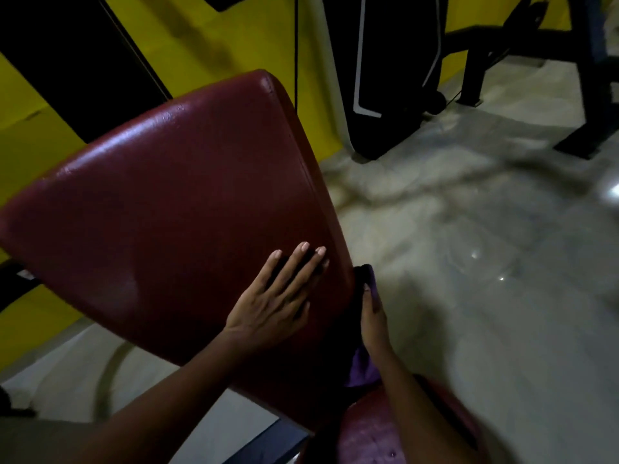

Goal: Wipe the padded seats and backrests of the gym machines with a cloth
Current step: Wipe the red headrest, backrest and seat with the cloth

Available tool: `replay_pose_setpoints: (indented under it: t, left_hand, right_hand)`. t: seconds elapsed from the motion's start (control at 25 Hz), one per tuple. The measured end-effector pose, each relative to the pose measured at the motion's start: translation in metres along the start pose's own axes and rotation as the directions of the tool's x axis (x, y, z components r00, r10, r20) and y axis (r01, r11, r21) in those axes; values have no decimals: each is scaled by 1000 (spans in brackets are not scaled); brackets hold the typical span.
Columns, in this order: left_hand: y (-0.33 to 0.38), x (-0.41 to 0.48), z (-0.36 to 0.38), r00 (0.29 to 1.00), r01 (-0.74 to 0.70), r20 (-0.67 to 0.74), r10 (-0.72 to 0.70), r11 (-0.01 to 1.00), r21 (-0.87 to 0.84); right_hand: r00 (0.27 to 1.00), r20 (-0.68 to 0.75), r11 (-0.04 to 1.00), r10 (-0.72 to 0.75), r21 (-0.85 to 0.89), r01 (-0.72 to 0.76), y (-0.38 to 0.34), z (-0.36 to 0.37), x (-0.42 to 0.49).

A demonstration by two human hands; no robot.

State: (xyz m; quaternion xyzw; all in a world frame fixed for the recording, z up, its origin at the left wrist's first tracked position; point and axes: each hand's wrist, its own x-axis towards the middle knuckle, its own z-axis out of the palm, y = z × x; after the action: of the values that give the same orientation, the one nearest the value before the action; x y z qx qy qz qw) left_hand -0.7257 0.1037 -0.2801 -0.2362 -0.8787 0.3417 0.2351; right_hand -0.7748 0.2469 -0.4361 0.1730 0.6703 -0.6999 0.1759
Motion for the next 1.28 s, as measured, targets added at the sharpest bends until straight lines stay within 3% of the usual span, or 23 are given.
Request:
replay_pose_setpoints:
  t: [0.08,0.24,0.32,0.48,0.8,0.88,1.0,1.04,1.08,1.12,1.2,1.28]
  left_hand:
    - [-1,0,-1,1000,-9,13,9,1000,16]
    - [5,-1,-2,999,-12,41,14,999,-52]
    - [19,-6,4,996,-49,68,57,992,-114]
    - [57,-30,26,990,-79,106,98,982,-173]
    - [81,-42,45,983,-130,110,149,977,-168]
    - [80,-41,39,982,-113,127,140,973,-199]
    - [82,-38,25,989,-6,137,59,933,-359]
    - [83,-34,15,990,71,143,1,867,-494]
    - [82,-29,-2,979,195,179,-99,717,-670]
    - [78,-27,-23,935,353,285,-212,463,-813]
    - [71,-23,-63,753,502,503,-425,-124,-856]
    - [59,-17,-92,538,456,649,-538,-462,-760]
  right_hand:
    - [1000,-12,1000,-6,13,6,-7,0,-2]
    - [970,32,966,-242,97,238,-69,9,-10]
    - [958,56,954,-281,121,273,-74,10,-9]
    - [977,-13,976,-212,38,213,5,-4,-5]
    - [990,111,947,82,-317,-43,69,-37,18]
    - [998,55,933,-29,-356,47,64,-42,8]
    - [979,43,944,-201,-261,205,47,-40,-28]
    - [969,43,940,-245,-233,248,38,-42,-39]
    - [961,57,935,-270,-223,276,22,-44,-53]
    - [953,83,927,-292,-219,303,1,-45,-69]
    - [927,138,906,-349,-204,371,-41,-46,-103]
    - [889,227,883,-397,-171,438,-85,-42,-137]
